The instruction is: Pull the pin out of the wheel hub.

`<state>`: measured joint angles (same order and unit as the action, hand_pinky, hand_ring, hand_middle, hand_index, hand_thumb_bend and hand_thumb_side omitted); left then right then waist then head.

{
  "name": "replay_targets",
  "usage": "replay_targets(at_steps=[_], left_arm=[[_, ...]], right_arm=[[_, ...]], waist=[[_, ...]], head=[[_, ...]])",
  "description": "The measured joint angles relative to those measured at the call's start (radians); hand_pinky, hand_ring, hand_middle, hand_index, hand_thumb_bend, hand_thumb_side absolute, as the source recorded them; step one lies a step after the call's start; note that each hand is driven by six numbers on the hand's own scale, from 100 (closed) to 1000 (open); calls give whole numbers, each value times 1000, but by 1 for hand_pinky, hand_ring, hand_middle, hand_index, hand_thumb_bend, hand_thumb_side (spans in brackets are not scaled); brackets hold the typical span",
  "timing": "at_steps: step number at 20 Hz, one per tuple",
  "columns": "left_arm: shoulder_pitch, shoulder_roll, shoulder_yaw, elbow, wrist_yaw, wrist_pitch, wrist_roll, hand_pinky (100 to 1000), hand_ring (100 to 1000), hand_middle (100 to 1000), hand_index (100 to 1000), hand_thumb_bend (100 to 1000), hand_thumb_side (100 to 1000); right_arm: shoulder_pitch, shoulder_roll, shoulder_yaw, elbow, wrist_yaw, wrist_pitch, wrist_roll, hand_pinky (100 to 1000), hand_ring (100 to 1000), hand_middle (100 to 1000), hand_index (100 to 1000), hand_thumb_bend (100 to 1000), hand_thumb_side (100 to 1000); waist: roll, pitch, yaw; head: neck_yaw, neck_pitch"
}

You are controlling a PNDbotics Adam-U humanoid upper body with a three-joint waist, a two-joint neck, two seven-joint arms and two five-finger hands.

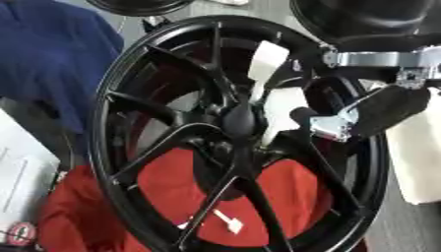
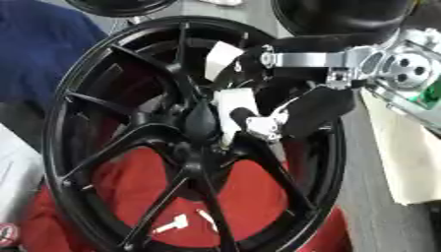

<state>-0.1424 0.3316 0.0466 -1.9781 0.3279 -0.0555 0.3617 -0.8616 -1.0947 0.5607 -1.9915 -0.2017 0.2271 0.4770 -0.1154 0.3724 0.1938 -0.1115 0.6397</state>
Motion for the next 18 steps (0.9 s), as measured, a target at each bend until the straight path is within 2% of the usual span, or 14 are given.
replay_targets(at_steps=[18], left_arm=[[0, -8, -5, 0, -1, 5, -7, 777, 709, 645, 696, 189, 749]], right_arm=[[13, -1, -1, 0, 61, -11, 19, 822, 954, 838, 890, 122, 480]], waist=[[-4, 5, 0]], head=[[-1, 0]])
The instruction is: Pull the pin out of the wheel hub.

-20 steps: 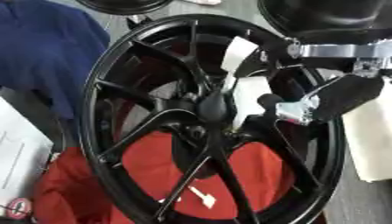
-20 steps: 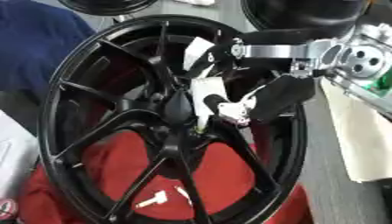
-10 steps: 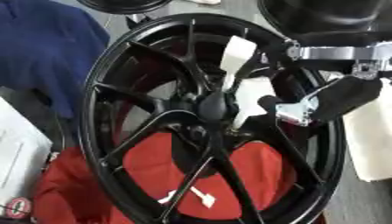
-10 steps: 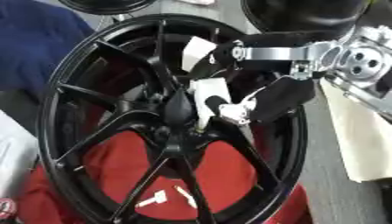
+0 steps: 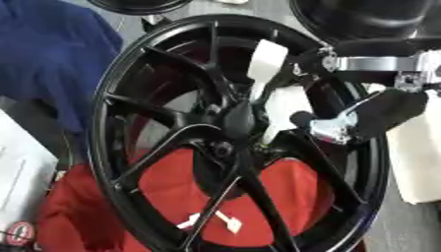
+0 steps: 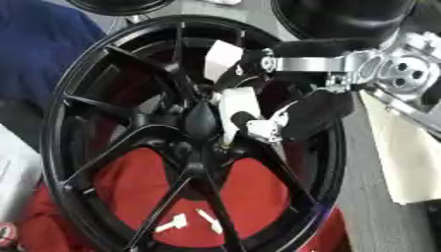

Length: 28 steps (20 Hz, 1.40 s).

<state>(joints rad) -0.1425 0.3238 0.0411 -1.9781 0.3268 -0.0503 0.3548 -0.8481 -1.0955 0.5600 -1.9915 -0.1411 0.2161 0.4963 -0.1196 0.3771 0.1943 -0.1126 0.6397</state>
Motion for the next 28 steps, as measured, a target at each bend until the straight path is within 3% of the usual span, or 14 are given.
replay_targets(at_steps=[11, 28], left_arm=[[0, 0, -1, 0, -4, 3, -5, 778, 709, 645, 695, 186, 752], [-1, -1, -1, 0, -11, 6, -9, 780, 709, 647, 694, 180, 757]], right_arm=[[6, 0, -5, 0, 12, -1, 0, 822, 945, 833, 930, 115, 448], [26, -7, -12, 0, -2, 15, -29, 830, 943, 849, 913, 100, 443]], waist=[[0, 6, 2], [-2, 16, 5]], head=[[0, -9], [0, -19]])
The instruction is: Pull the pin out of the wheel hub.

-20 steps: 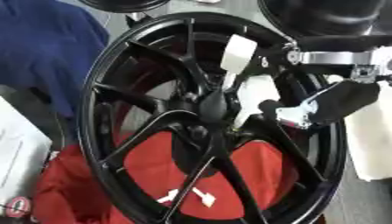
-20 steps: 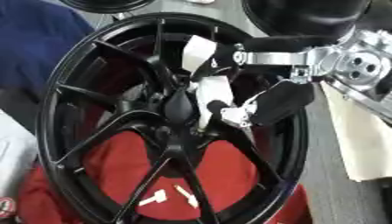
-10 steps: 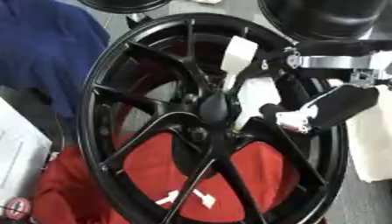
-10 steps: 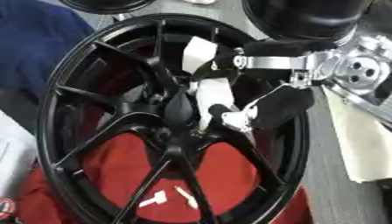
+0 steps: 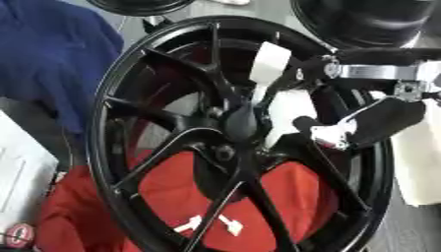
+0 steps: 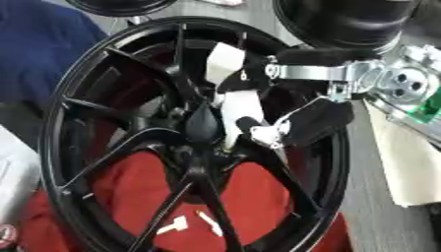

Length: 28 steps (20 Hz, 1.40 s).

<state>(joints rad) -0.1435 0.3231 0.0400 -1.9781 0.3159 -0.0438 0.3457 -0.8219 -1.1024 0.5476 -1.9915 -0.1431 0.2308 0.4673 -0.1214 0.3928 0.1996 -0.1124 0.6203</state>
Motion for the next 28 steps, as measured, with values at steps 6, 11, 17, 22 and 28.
replay_targets(at_steps=[6, 11, 17, 22, 28], left_arm=[[-1, -1, -5, 0, -1, 2, -3, 780, 709, 647, 694, 178, 760], [-2, -7, -5, 0, -3, 4, -6, 780, 709, 646, 694, 175, 761], [-3, -7, -5, 0, -4, 3, -8, 780, 710, 646, 693, 174, 762], [-3, -7, -5, 0, -4, 4, -8, 781, 710, 647, 693, 170, 766], [-4, -7, -6, 0, -4, 4, -10, 781, 711, 648, 693, 167, 768]], right_arm=[[5, -2, -5, 0, 2, -1, -1, 833, 943, 851, 914, 110, 464], [13, -3, -6, 0, 15, -3, 3, 833, 942, 847, 909, 123, 486], [13, -3, -6, 0, 33, -13, 19, 833, 941, 847, 910, 130, 496], [14, -3, -8, 0, 46, -18, 28, 832, 939, 845, 906, 155, 450], [16, -3, -9, 0, 55, -12, 31, 820, 928, 832, 887, 140, 453]], waist=[[-1, 4, 1], [-1, 8, 1], [-3, 8, 1], [-4, 9, 1], [-4, 12, 4]], head=[[1, -8], [4, -12], [5, -16], [5, -17], [5, -17]])
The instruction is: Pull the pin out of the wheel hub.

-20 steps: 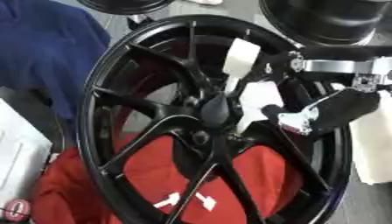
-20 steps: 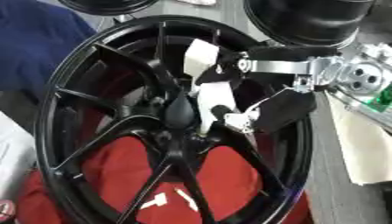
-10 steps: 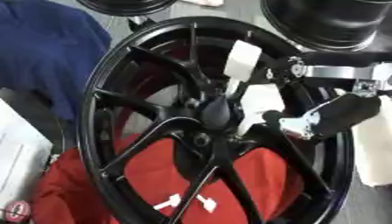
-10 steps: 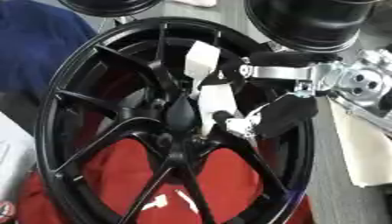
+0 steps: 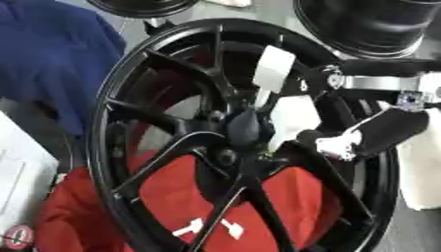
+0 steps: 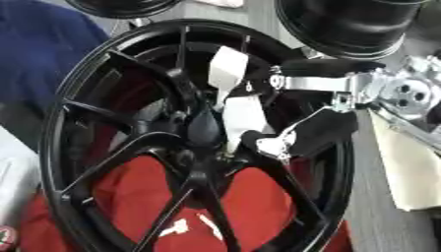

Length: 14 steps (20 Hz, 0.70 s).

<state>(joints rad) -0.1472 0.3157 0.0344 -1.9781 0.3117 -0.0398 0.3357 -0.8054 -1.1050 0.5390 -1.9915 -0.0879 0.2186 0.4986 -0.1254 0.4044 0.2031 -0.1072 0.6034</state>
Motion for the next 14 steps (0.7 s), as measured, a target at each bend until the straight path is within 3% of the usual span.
replay_targets(at_steps=[6, 14], left_arm=[[-1, 0, 0, 0, -1, 1, -1, 782, 712, 649, 693, 163, 771], [-2, -1, 0, 0, -1, 2, -4, 783, 712, 650, 694, 159, 775]], right_arm=[[-1, 0, 0, 0, 0, 6, -3, 807, 911, 811, 865, 132, 436], [-3, 0, 0, 0, 16, 8, 2, 800, 899, 798, 852, 157, 348]], waist=[[-1, 4, 2], [-3, 8, 7]], head=[[0, 0], [-1, -4]])
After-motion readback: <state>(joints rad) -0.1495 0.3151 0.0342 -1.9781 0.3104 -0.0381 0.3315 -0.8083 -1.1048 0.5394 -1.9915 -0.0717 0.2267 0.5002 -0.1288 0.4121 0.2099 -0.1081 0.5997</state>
